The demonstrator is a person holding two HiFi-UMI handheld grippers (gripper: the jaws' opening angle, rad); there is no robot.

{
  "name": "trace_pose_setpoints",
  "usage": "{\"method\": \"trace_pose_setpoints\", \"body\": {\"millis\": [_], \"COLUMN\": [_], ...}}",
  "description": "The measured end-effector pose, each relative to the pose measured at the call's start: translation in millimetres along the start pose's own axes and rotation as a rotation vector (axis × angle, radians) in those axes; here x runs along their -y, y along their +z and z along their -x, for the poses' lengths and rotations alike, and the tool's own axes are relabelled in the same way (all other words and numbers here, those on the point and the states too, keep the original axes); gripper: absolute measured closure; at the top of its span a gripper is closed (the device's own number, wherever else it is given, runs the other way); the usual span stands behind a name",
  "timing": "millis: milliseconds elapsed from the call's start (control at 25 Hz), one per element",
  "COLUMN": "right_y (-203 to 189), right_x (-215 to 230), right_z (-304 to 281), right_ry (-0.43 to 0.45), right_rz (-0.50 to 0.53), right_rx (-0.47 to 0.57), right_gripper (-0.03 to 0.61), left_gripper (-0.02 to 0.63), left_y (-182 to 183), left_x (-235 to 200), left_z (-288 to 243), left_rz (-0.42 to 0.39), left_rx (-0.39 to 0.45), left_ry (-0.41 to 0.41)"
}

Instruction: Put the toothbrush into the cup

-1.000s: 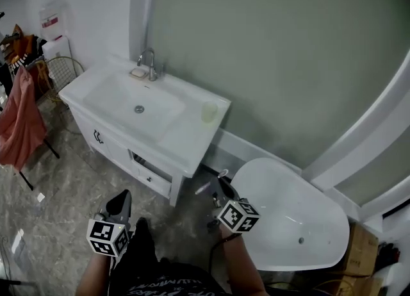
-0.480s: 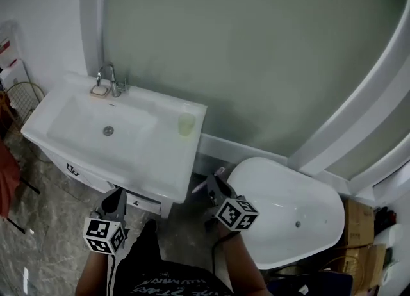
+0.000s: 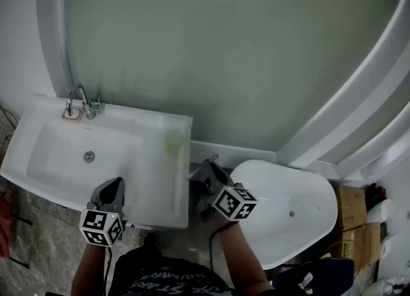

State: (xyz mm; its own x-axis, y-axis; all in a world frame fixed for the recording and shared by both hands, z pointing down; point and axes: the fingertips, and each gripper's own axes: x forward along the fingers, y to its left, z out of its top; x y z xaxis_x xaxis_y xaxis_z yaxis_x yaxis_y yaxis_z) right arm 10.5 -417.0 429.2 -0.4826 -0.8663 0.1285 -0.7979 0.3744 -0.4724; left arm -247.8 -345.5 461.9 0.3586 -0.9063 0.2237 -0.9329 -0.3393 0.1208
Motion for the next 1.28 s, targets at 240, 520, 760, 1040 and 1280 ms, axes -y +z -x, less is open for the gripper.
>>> {"method": "trace_pose_setpoints", "body": {"millis": [240,520,760,1040,1280], "right_y": [34,42,21,-23,-49], "right_x": [4,20,39,58,69], "right_z": [-52,-112,-154,-188,-198], "right_ry": [-0.016,-0.039,-0.064,-0.086,-0.097], "right_rz": [0.03,0.023,-0.002,-0.002,-0.015], "right_rx": [0.052,0.07,0.0,-0.125,-0.201], "right_gripper": [0.557,0.557,0.557,0.557,0.557], "left_gripper": [0.604,0.604,0.604,0.604,0.604], "left_y": [18,36,34,17,4], "left_x": [-21,-37,-44,-51,-58], "left_z": [-62,-122,-154,-174,-181], "left_rz": [-0.007,-0.025,-0.016,0.042,0.069], "left_rx": [0.001,0.007,-0.009,-0.038,-0.069], "left_ry": [-0.075,-0.151,-0.176,-0.21,-0.203]}}
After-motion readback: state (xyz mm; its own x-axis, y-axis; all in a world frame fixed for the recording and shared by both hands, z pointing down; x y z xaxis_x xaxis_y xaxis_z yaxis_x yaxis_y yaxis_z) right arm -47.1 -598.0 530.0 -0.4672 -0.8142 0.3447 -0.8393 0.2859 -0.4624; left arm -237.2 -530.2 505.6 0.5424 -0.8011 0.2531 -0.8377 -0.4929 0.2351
